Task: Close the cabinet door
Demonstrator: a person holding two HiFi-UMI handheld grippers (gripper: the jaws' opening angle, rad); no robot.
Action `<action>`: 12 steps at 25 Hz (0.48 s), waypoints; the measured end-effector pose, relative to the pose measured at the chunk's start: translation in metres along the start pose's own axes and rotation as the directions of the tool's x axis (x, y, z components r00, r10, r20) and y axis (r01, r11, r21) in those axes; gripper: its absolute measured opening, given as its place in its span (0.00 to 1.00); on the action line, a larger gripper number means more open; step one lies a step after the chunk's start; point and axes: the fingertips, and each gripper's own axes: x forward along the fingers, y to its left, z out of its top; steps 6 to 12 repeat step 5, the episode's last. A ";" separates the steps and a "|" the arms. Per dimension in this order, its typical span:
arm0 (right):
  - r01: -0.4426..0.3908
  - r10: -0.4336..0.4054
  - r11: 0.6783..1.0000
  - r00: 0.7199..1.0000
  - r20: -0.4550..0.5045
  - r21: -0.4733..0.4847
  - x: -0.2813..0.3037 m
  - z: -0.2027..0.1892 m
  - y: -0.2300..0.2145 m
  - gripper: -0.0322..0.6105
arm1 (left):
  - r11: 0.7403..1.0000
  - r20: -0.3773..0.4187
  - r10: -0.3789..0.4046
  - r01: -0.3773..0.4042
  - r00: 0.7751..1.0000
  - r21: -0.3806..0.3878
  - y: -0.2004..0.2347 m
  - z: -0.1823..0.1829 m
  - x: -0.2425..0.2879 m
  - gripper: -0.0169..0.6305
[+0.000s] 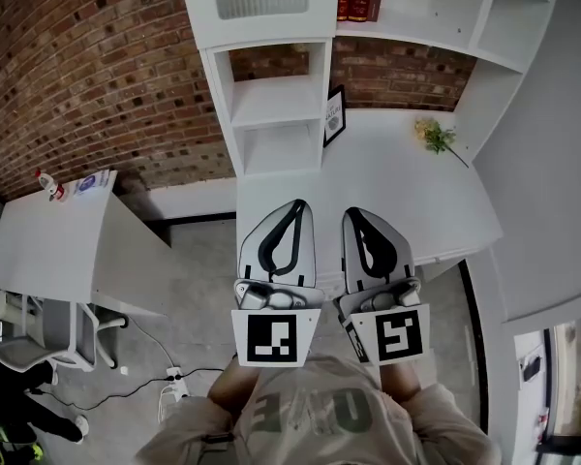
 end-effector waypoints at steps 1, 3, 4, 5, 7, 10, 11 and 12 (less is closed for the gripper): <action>0.001 -0.001 1.000 1.000 0.000 0.001 0.000 0.000 -0.001 0.08 | 1.000 0.001 0.000 0.000 1.000 0.002 0.000 0.000 0.000 0.05; 0.004 -0.004 1.000 1.000 0.000 0.004 -0.001 0.001 -0.003 0.08 | 1.000 0.005 0.000 0.000 1.000 0.002 0.000 0.002 0.001 0.05; 0.006 -0.006 1.000 1.000 0.001 0.004 -0.001 0.001 -0.004 0.08 | 1.000 0.006 0.001 -0.001 1.000 0.000 0.000 0.002 0.002 0.05; 0.008 -0.008 1.000 1.000 0.001 0.005 -0.001 0.001 -0.005 0.08 | 1.000 0.006 0.001 -0.001 1.000 -0.002 -0.001 0.003 0.002 0.05; 0.008 -0.008 1.000 1.000 0.001 0.005 -0.001 0.001 -0.005 0.08 | 1.000 0.006 0.001 -0.001 1.000 -0.002 -0.001 0.003 0.002 0.05; 0.008 -0.008 1.000 1.000 0.001 0.005 -0.001 0.001 -0.005 0.08 | 1.000 0.006 0.001 -0.001 1.000 -0.002 -0.001 0.003 0.002 0.05; 0.008 -0.008 1.000 1.000 0.001 0.005 -0.001 0.001 -0.005 0.08 | 1.000 0.006 0.001 -0.001 1.000 -0.002 -0.001 0.003 0.002 0.05; 0.008 -0.008 1.000 1.000 0.001 0.005 -0.001 0.001 -0.005 0.08 | 1.000 0.006 0.001 -0.001 1.000 -0.002 -0.001 0.003 0.002 0.05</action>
